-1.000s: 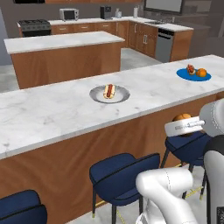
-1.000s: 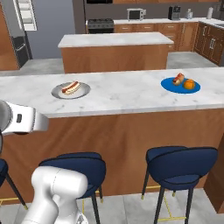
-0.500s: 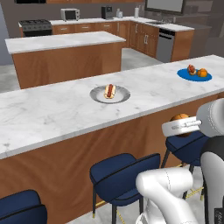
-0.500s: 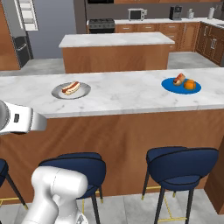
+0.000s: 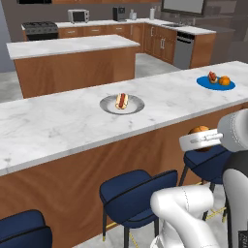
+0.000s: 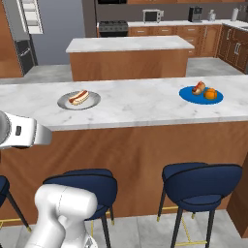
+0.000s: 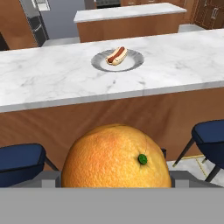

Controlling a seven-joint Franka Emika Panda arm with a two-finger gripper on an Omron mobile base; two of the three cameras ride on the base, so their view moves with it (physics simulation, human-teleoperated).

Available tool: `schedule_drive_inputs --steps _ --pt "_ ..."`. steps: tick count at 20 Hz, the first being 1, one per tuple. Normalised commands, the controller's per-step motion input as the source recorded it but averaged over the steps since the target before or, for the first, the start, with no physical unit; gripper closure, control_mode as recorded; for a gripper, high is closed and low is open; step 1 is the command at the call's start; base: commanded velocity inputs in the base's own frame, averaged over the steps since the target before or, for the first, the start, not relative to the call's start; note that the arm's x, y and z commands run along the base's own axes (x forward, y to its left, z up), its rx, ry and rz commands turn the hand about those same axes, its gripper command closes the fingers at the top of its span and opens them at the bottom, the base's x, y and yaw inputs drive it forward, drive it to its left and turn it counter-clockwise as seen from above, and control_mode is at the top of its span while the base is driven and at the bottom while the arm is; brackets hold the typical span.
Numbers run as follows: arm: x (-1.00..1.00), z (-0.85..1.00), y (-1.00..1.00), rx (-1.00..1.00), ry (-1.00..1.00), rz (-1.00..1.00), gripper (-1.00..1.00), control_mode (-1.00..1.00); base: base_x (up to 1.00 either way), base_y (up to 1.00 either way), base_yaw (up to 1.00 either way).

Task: Pick up each orange from the fridge and place one orange on each plate on the dining counter.

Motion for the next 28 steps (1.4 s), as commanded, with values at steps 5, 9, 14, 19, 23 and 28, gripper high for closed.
schedule_drive_inputs --steps 5,9,14,19,23,28 --pt "-0.02 0.0 0.0 -0.02 -0.21 0.02 1.0 -1.0 0.0 0.0 0.0" --pt "-0.08 0.02 0.0 -0.05 -0.28 0.03 1.0 -1.0 0.0 0.0 0.0" --pt "0.53 0.78 0.0 0.04 -0.06 -0.05 1.0 -1.0 0.0 0.0 0.0" --pt "1.0 0.8 0.0 0.12 0.31 -0.1 1.0 -1.0 0.0 0.0 0.0" --pt "1.0 0.06 0.0 0.04 0.49 0.0 1.0 -1.0 0.0 0.0 0.0" --pt "0.87 -1.0 0.0 0.0 0.22 -0.01 1.0 -1.0 0.0 0.0 0.0"
